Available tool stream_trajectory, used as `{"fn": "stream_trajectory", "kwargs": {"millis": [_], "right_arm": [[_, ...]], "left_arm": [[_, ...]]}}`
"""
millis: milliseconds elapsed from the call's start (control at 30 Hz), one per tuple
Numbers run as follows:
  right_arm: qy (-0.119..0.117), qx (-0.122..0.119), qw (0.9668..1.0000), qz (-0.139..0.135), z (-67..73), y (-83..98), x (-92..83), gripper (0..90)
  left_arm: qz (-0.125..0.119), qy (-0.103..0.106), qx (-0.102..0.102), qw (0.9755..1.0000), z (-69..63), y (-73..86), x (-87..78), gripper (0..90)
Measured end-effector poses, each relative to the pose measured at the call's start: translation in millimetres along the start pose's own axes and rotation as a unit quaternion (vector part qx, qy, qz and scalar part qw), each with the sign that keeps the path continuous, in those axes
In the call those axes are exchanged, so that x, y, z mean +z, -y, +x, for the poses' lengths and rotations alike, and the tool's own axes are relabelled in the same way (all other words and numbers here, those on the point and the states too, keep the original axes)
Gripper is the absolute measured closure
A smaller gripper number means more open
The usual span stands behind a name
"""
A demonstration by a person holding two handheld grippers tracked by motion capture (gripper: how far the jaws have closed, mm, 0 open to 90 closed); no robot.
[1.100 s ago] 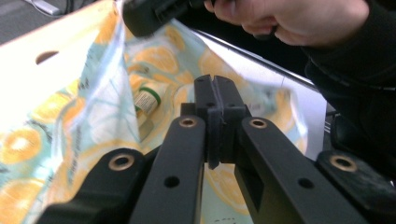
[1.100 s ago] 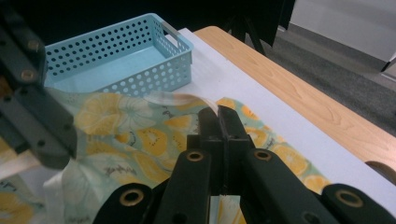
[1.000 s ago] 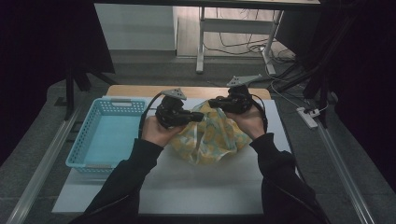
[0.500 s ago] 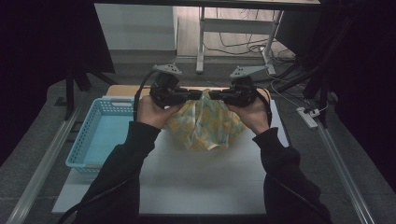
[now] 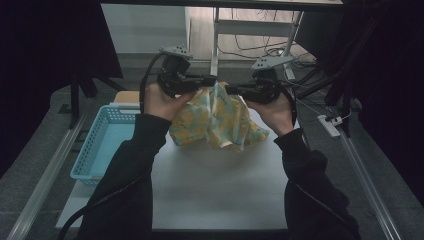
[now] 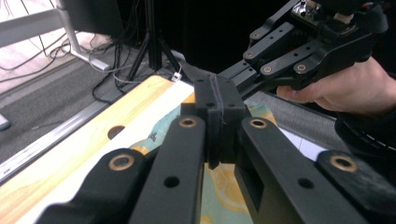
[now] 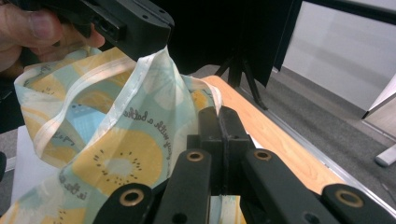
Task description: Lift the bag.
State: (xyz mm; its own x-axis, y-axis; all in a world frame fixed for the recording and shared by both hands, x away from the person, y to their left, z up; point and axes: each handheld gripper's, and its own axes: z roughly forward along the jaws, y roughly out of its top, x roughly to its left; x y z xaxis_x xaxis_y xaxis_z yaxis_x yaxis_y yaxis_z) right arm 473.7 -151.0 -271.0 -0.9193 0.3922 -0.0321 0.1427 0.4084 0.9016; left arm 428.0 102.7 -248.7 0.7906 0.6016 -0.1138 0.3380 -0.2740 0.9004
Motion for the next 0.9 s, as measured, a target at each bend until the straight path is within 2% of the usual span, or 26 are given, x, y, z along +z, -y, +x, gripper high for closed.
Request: {"fn": "stream_trajectory", "kwargs": {"millis": [233,400,633,900], "right_arm": [[0.007,-0.005,0.9999,-0.012,2.3,-17.2,-6.2,90.0],[0.014,-0.008,0.9997,-0.017,1.7,-24.2,-7.4,90.0],[0.019,-0.002,0.9998,-0.004,-2.8,-12.4,3.6,90.0],[0.026,0.011,0.9996,0.006,-9.6,-2.9,14.8,90.0]], "left_arm": [[-0.016,-0.009,0.008,0.9998,-1.5,-15.2,-7.0,90.0],[-0.022,-0.014,0.009,0.9996,-0.9,-18.4,-7.3,90.0],[-0.022,-0.023,0.011,0.9994,6.7,-11.2,2.0,90.0],[-0.005,-0.045,0.012,0.9989,13.6,-3.1,16.9,89.2]]}}
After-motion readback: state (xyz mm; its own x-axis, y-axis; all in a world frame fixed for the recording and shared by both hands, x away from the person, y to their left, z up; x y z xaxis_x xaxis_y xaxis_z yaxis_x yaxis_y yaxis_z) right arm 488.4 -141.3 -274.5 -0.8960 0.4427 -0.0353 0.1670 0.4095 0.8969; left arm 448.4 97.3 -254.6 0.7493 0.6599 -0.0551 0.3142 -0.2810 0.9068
